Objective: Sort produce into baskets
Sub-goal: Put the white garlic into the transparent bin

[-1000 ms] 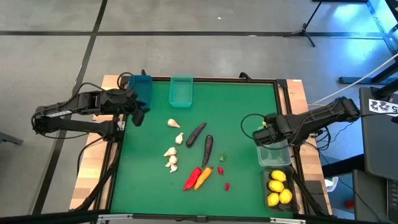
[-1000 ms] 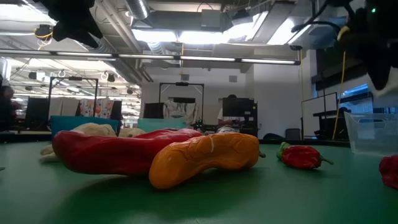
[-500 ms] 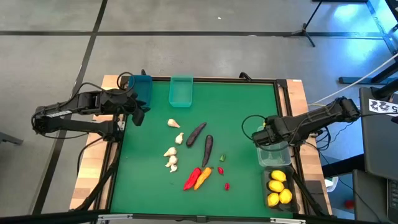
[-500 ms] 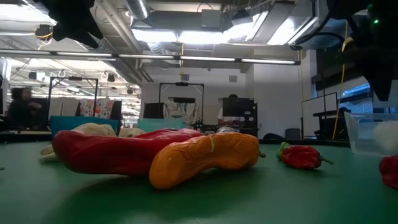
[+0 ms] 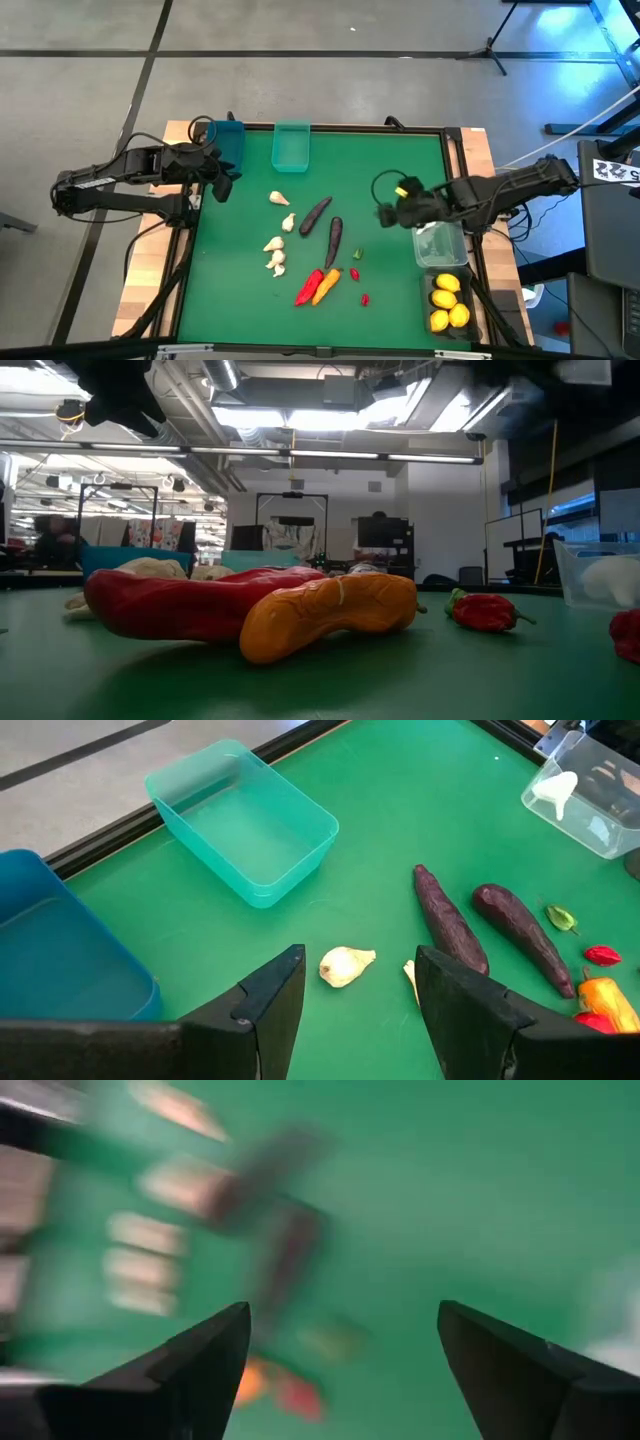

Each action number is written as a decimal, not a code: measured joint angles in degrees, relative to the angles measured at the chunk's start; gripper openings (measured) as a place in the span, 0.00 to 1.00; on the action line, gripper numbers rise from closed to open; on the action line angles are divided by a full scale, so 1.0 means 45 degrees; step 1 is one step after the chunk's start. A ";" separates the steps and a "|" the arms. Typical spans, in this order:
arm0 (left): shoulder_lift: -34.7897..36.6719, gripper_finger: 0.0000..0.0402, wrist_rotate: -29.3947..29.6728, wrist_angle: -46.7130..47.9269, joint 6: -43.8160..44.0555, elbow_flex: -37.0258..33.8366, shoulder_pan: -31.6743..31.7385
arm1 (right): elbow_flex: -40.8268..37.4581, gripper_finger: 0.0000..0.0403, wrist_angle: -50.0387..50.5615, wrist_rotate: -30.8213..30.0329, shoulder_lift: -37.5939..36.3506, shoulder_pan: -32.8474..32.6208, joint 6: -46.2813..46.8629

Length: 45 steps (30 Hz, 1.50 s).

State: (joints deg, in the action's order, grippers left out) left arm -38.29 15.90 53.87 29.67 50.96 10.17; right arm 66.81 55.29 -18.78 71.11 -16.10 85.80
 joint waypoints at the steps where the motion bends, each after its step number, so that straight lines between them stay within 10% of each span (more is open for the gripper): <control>1: -0.0003 0.46 0.0000 0.0000 0.0000 -0.0004 -0.0005 | 0.0085 0.79 -0.1339 -0.0516 0.0026 0.0000 -0.0795; 7: -0.0002 0.46 -0.0002 0.0000 0.0000 -0.0001 -0.0002 | 0.0397 0.79 -0.6924 -0.1600 0.1380 0.0924 -0.5464; 18: 0.0001 0.46 0.0015 0.0112 0.0058 0.0000 -0.0005 | 0.3716 0.79 -0.8530 -0.0159 0.7268 0.2741 -1.2165; 31: -0.0002 0.46 0.0053 0.0588 0.0086 -0.0002 0.0000 | 0.8982 0.79 -0.8060 0.0422 1.2076 0.3957 -1.5475; 45: -0.0003 0.46 0.0097 0.0610 0.0087 -0.0003 0.0000 | 0.9232 0.79 -0.9237 0.0669 1.4167 0.4329 -1.5799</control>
State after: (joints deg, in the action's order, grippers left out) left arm -38.30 16.34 56.61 30.06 50.95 10.17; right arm 108.36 13.72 -15.77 134.86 3.38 14.71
